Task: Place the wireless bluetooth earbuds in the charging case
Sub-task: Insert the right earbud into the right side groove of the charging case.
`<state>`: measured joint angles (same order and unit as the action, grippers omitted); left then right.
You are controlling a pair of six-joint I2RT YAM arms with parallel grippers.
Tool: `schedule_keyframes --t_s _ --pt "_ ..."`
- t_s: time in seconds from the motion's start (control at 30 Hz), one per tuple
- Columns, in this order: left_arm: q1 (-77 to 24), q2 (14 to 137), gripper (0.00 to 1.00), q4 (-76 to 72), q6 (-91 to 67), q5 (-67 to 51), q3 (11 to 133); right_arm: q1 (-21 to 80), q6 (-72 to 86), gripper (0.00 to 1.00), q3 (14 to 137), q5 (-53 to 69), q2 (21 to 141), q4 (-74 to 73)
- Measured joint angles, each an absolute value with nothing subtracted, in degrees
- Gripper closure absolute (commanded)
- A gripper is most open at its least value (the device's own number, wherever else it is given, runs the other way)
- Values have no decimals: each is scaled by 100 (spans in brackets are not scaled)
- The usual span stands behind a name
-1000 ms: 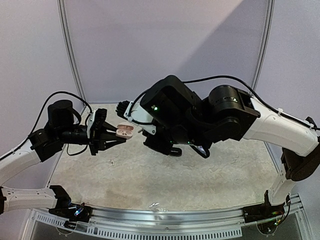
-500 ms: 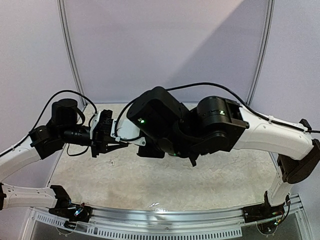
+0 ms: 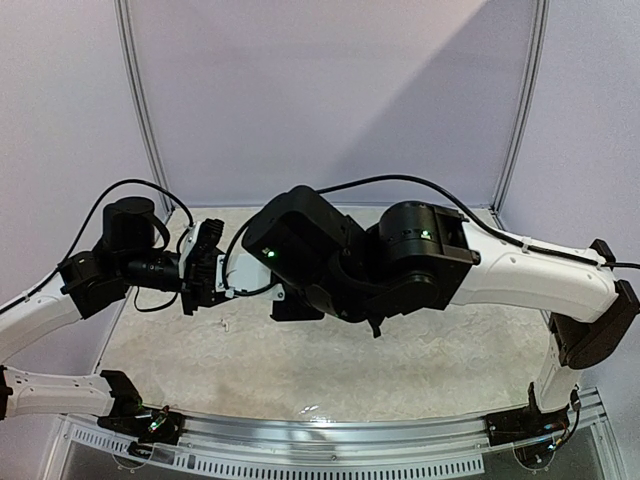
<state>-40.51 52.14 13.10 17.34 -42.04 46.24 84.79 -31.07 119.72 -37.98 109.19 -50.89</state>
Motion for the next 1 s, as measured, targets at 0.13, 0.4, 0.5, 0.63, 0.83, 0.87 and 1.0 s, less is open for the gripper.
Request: schedule_keyframes --t_s 0.13,0.4,0.5,0.63,0.83,0.87,1.0 --pt "-4051 5214 100 1251 1695 -4198 4622 8479 -3179 100 12001 -3778 10986 -5048" --pt "-4051 5214 100 1039 1494 -4174 4497 8479 -3378 79 12038 -3763 11045 -5059" --pt "-4051 5214 100 1015 1472 -4152 4469 8477 -3415 72 12038 -3798 11059 -5050" --pt "-4051 5214 100 982 1437 -4152 4410 8479 -3472 69 12044 -3804 11072 -5015" --pt "-4051 5214 100 923 1339 -4058 4405 8479 -3454 62 12049 -3822 11074 -5019" --pt "-4051 5214 100 873 1315 -4047 4405 8479 -3417 61 12049 -3793 11074 -5035" --pt "-4051 5210 100 698 1168 -4040 4403 8479 -3251 58 12049 -3717 11069 -5146"
